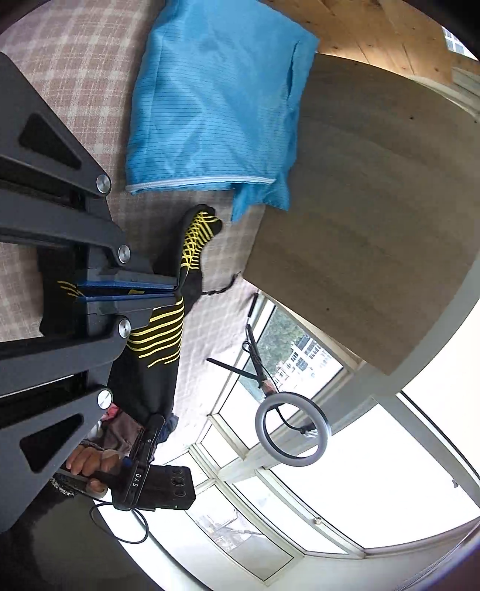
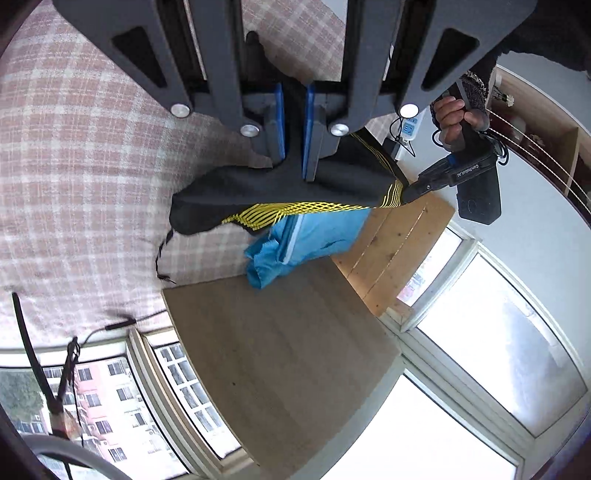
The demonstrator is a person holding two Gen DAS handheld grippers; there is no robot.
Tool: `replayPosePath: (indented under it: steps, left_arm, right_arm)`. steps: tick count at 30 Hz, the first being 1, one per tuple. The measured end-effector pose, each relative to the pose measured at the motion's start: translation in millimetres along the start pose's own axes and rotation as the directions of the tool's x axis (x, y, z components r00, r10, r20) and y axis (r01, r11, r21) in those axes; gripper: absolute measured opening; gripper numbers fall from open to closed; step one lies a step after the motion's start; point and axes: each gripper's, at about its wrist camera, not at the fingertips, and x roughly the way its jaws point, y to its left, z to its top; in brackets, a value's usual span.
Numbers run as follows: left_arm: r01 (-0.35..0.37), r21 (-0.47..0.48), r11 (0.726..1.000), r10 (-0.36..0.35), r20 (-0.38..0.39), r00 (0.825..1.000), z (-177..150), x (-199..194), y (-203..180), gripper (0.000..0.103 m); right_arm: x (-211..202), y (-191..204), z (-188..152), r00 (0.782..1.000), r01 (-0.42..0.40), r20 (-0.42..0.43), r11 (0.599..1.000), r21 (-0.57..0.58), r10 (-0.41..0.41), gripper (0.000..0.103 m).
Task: Fold clothes
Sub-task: 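Grasp the folded shorts with both grippers and lay them onto the blue shirt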
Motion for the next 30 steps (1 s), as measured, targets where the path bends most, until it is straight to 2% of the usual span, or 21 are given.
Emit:
replayPosePath:
  steps: [5, 11, 14, 18, 22, 25, 30]
  left_arm:
    - [-0.038, 0.043, 0.998, 0.031, 0.156, 0.987, 28.9, -46.5, -20.9, 0.002]
    - [-0.139, 0.061, 0.988, 0.115, 0.291, 0.95, 47.1, -105.6, -8.6, 0.002]
    - [-0.194, 0.049, 0.98, 0.169, 0.321, 0.932, 50.1, -123.8, 6.8, 0.002]
    - [-0.243, -0.004, 0.97, 0.23, 0.327, 0.917, 58.9, -133.9, 43.7, 0.002]
    - [-0.307, -0.068, 0.949, 0.314, 0.275, 0.909, 84.3, -107.7, 99.5, 0.002]
    - [-0.358, -0.113, 0.927, 0.374, 0.199, 0.906, 109.6, -63.7, 153.9, 0.002]
    - [-0.414, -0.172, 0.894, 0.432, 0.082, 0.898, 147.9, 17.8, 237.2, 0.001]
  right_arm:
    - [-9.2, 75.1, 39.7, 0.997, -0.036, 0.057, 0.987, -0.157, 0.045, 0.008]
    - [23.6, 139.6, 58.6, 0.993, -0.103, 0.036, 0.959, -0.263, 0.117, 0.008]
    - [47.9, 163.8, 59.6, 0.989, -0.14, 0.005, 0.943, -0.302, 0.148, 0.008]
    - [101.9, 164.7, 65.9, 0.982, -0.187, -0.058, 0.945, -0.269, 0.178, 0.008]
    - [172.8, 147.1, 76.3, 0.981, -0.166, -0.135, 0.962, -0.215, 0.139, 0.008]
    - [234.6, 125.2, 88.8, 0.979, -0.116, -0.185, 0.978, -0.172, 0.083, 0.008]
    - [334.1, 78.6, 116.6, 0.967, 0.0, -0.255, 0.994, -0.105, -0.027, 0.008]
